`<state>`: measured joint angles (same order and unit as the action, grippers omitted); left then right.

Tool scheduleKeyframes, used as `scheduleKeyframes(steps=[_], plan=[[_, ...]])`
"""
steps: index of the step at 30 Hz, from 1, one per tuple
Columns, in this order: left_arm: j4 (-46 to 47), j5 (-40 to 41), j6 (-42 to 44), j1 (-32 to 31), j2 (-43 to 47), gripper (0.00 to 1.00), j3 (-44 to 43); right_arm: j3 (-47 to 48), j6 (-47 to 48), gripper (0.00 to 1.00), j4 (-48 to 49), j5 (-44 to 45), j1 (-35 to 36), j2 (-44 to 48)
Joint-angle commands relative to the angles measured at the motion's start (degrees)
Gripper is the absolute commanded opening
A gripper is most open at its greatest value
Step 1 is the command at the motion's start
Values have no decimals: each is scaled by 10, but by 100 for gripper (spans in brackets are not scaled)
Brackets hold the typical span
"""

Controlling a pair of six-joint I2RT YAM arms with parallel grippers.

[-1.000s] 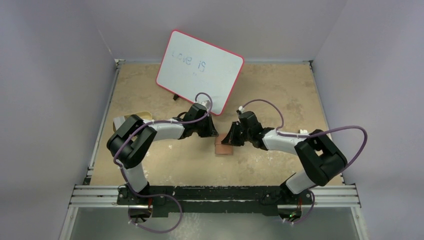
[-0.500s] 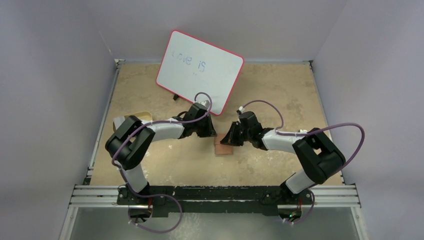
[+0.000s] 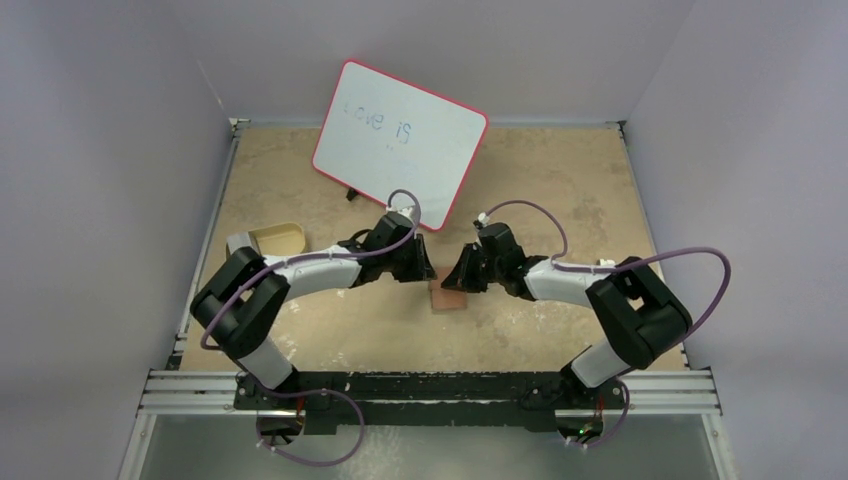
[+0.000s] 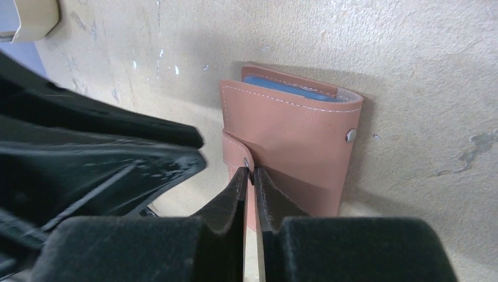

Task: Put the credit cards into the card holder
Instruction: Close the card holder at the center of the board.

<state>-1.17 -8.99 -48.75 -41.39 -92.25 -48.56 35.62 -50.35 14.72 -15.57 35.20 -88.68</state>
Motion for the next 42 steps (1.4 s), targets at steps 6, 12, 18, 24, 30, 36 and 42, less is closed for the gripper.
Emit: scheduleKeyframes(steps=[6,12,18,24,30,36,42], plan=[[-6,17,7,-22,-70,21,-18,11,17,16,-68,28,1,36],[-29,33,20,-25,-77,20,-24,15,17,18,-75,39,1,48],[-35,40,21,-26,-73,20,-26,27,27,8,-75,40,1,38],[-42,45,24,-26,-73,20,-28,28,26,0,-87,43,0,33],[-48,44,25,-26,-66,20,-37,7,7,0,-69,45,1,38],[-47,36,16,-26,-47,22,-47,-2,-6,0,-66,34,1,43],[-51,42,22,-26,-47,22,-71,-7,-10,0,-62,30,0,45]])
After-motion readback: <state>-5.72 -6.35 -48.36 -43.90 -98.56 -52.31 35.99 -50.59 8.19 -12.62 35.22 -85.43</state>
